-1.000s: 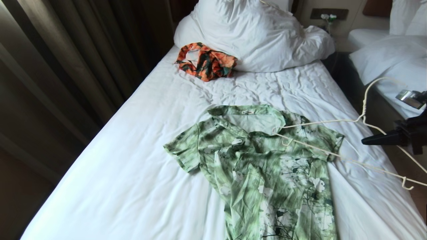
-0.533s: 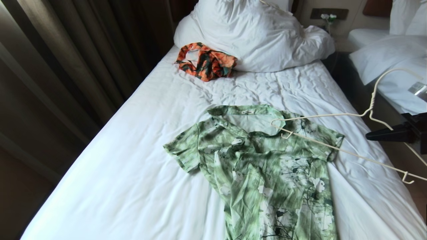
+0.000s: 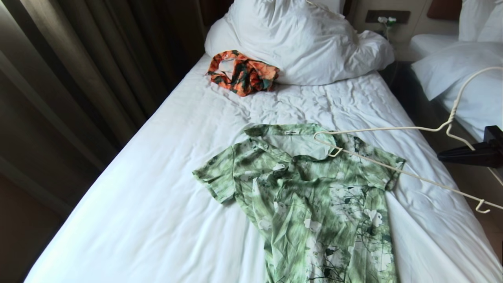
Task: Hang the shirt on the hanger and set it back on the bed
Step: Lift the shirt and hanger
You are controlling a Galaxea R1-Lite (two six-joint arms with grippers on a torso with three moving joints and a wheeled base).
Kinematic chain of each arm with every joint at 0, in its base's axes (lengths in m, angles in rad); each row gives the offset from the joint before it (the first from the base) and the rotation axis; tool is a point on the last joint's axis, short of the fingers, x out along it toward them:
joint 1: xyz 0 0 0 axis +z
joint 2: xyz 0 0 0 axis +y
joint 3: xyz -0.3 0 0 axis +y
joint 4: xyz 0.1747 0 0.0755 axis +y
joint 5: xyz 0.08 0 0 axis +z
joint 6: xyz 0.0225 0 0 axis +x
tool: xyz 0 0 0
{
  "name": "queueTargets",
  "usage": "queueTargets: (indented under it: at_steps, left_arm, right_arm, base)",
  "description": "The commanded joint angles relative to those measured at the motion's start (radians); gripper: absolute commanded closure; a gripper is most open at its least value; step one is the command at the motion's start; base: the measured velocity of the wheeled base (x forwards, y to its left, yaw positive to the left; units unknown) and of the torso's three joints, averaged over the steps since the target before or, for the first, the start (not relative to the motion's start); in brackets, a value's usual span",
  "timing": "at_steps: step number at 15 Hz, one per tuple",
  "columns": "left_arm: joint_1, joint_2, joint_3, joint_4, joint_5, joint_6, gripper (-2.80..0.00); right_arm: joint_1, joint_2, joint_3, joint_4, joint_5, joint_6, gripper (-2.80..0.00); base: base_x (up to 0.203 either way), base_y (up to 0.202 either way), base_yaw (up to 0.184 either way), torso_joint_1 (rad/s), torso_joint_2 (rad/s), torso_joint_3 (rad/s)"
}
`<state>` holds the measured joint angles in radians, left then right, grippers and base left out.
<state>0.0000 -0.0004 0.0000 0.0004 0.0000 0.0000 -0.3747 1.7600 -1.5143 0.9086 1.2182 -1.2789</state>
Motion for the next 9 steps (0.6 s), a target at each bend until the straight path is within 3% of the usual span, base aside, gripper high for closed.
queueTargets:
  at_steps: [1,3,9]
  left_arm:
    - [0.0,0.0,0.002,0.0,0.0,-0.002,0.0]
    - [0.0,0.0,0.001,0.0,0.0,0.0,0.0]
    - [0.0,0.0,0.001,0.001,0.0,0.001,0.0]
  right_arm:
    - [0.0,-0.017,0.041,-0.071,0.022,-0.007,0.0]
    - [-0.002,-0.052,0.09,-0.174,0.033,-0.003,0.0]
    - [-0.003,-0.128,0.151,-0.185,0.119,0.046,0.0]
  base:
    - [0.0,0.0,0.0,0.0,0.0,0.0]
    - [0.0,0.0,0.0,0.0,0.0,0.0]
    - [0.0,0.0,0.0,0.0,0.0,0.0]
